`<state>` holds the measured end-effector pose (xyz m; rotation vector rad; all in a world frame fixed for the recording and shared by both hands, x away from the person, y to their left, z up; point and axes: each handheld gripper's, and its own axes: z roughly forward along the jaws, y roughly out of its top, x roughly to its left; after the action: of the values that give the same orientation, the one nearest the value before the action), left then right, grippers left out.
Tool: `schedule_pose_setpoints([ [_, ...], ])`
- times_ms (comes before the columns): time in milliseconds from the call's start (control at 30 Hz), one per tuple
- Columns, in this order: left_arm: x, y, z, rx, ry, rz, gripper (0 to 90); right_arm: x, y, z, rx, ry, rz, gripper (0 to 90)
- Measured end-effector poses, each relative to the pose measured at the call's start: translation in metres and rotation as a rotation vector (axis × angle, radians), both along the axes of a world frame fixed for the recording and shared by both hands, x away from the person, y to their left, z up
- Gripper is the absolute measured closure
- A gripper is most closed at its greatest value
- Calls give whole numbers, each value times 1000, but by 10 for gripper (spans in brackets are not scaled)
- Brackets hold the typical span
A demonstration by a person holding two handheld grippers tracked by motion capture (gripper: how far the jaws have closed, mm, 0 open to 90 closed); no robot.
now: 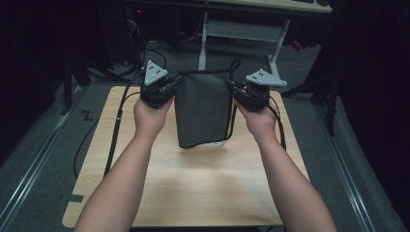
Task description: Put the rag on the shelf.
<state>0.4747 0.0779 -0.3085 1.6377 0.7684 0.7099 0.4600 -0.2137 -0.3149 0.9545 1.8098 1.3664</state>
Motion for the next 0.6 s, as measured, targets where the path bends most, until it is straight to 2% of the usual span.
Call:
schedule_pose_setpoints([
  [67, 3, -1, 4, 16, -9, 8, 818, 2, -1, 4, 7, -8, 2, 800],
  [133, 9, -1, 4, 33, -6, 20, 817, 7, 1, 6, -11, -12, 2, 799],
  [200, 18, -2, 1, 41, 16, 34, 816, 17, 4, 6, -40, 5, -4, 799],
  [300, 30, -2, -8, 37, 61, 47, 818, 30, 7, 2, -49, 35, -14, 799],
  [400, 39, -4, -21, 84, 86, 55, 818, 41, 9, -9, -72, 75, -21, 798],
  [500, 44, -2, -35, 79, 117, 44, 818, 45, 10, -21, -96, 92, -14, 798],
  [600, 45, -1, -45, 97, 137, 34, 819, 47, 9, -31, -117, 106, -1, 798],
])
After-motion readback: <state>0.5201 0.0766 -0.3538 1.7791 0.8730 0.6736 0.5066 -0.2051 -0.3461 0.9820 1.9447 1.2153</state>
